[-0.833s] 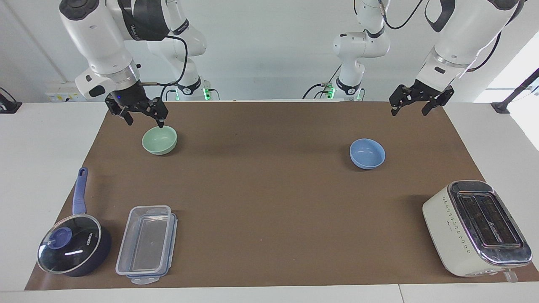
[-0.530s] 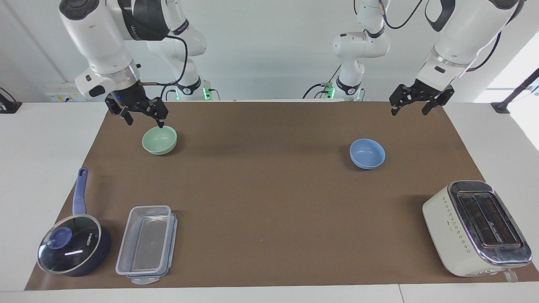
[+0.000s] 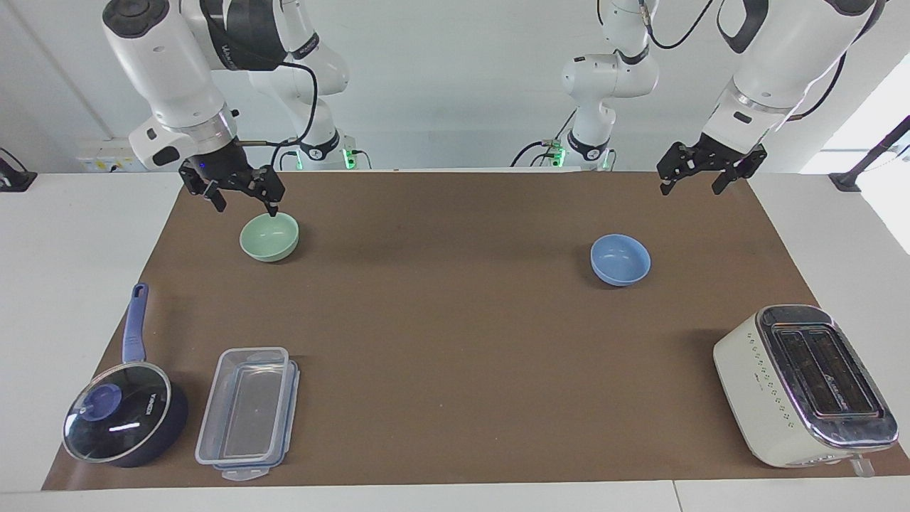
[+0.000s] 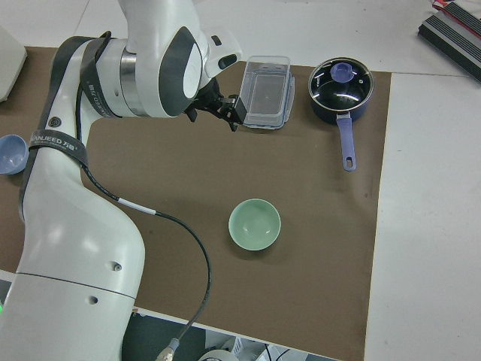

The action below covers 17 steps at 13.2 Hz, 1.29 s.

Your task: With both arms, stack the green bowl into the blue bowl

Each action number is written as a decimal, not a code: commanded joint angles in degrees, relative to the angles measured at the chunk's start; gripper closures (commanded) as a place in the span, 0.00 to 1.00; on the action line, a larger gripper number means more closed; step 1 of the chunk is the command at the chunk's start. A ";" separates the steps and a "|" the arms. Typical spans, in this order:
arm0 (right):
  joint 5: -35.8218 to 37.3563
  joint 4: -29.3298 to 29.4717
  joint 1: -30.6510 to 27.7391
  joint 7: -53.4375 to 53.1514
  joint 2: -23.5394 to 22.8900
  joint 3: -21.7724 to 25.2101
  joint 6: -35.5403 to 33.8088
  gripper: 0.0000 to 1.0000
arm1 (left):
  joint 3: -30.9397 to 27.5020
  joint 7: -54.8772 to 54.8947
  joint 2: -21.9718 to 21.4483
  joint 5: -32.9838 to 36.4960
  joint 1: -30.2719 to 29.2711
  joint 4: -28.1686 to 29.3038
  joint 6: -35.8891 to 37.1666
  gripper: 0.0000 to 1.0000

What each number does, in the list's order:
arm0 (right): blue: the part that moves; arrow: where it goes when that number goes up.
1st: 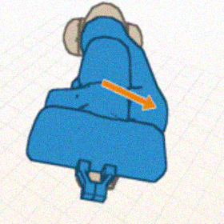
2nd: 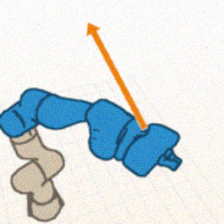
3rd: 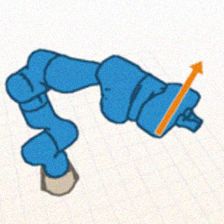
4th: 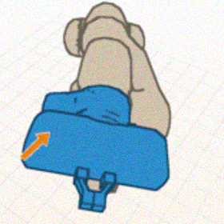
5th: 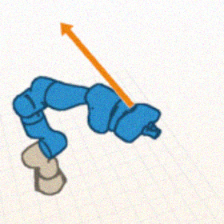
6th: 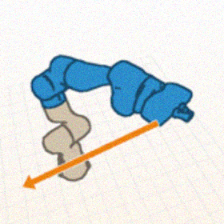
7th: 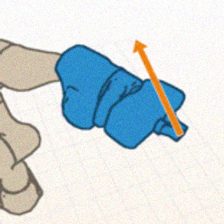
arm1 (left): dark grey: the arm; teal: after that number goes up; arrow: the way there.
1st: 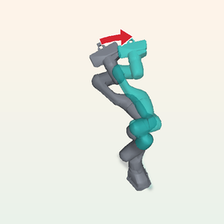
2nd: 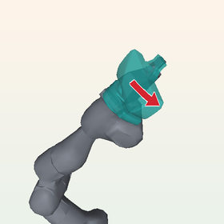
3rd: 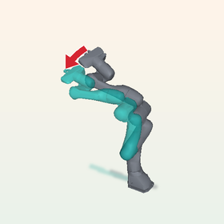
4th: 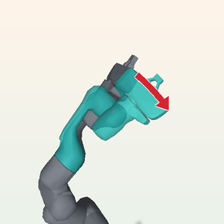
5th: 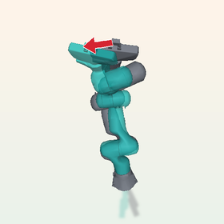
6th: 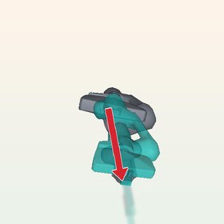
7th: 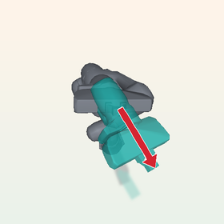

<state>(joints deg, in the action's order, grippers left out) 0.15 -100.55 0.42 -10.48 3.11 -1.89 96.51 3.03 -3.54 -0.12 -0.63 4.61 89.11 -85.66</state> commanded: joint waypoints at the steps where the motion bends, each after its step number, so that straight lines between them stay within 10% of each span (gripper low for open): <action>1: -0.94 -9.72 -1.38 3.78 4.87 0.22 6.99 0.00 | -0.75 0.64 -3.30 -0.16 -0.65 5.26 -1.78 0.00; 8: -0.94 -32.33 -7.70 18.19 11.21 0.40 23.27 0.01 | -0.75 13.03 -8.68 -0.16 -5.93 36.19 -27.15 0.00; 17: -0.94 -45.18 -15.35 26.81 8.58 0.48 36.90 0.00 | -0.66 12.95 -0.67 -0.16 -4.17 42.98 -41.24 0.06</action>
<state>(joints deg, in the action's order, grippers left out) 0.15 -144.10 -12.78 12.97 12.05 -1.00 131.20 2.82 8.78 -0.27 -0.62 -0.14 129.68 -123.70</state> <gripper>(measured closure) 0.000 0.035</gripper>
